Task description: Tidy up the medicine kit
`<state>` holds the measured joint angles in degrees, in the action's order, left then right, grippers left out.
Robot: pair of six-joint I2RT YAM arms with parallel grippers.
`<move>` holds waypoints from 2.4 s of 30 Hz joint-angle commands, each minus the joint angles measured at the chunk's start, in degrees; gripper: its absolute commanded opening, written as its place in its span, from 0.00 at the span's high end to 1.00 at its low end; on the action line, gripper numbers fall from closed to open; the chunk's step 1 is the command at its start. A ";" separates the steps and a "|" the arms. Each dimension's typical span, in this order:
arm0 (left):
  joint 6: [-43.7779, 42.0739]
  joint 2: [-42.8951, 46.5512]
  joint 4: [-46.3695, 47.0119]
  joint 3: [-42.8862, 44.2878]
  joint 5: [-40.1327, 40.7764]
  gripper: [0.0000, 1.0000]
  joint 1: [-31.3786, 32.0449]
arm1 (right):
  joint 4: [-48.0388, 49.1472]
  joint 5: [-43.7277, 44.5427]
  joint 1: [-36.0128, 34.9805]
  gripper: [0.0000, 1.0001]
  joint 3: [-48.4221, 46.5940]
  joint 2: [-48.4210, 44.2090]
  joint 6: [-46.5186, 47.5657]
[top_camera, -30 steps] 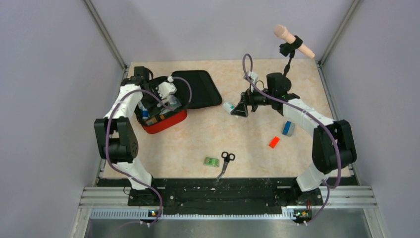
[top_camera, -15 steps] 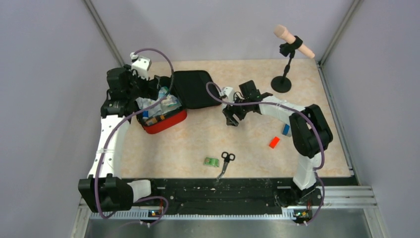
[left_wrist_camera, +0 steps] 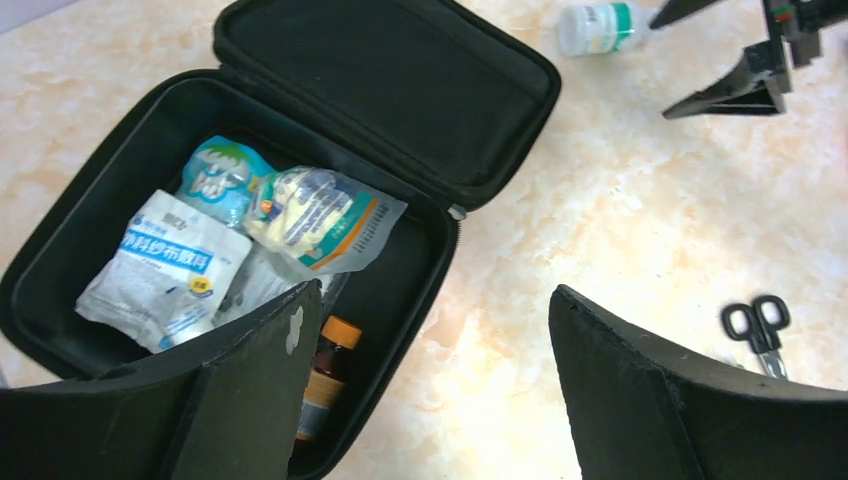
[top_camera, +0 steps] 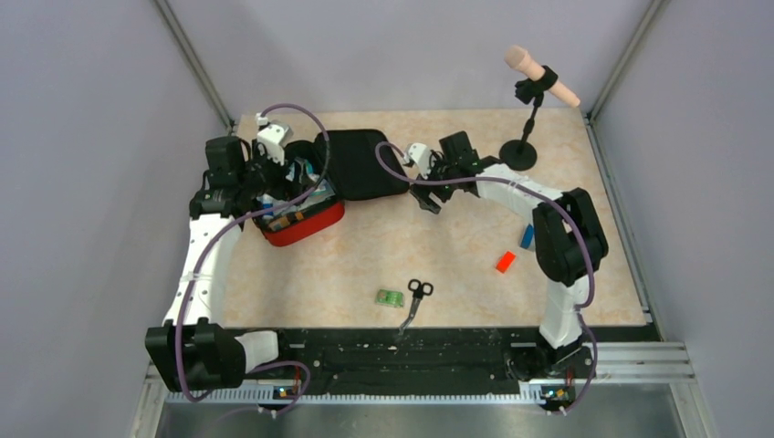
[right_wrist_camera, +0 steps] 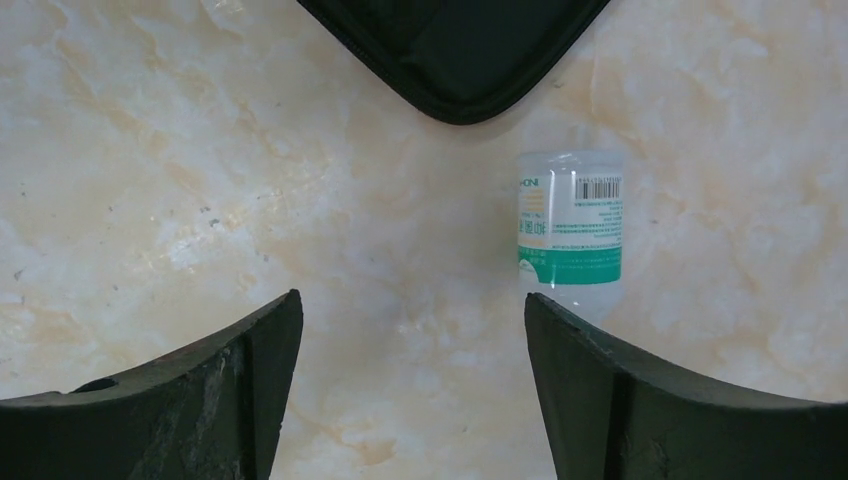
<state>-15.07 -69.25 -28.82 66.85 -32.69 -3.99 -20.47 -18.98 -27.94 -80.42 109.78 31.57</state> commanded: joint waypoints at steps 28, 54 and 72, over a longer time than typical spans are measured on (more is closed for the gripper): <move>3.18 3.24 4.04 -5.39 -13.72 0.19 0.03 | -16.10 -7.19 7.41 0.61 -19.15 17.70 1.51; 23.04 -11.85 29.09 -17.70 -34.73 0.03 16.26 | -13.89 -23.19 -15.53 0.68 9.13 -19.65 14.21; 17.14 -27.69 5.81 -6.25 -45.64 0.28 21.39 | -6.54 -12.25 -18.62 0.74 10.93 -20.11 9.63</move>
<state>4.64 -94.52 -16.82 56.77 -72.18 16.71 -31.22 -32.91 -45.60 -69.28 91.96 42.19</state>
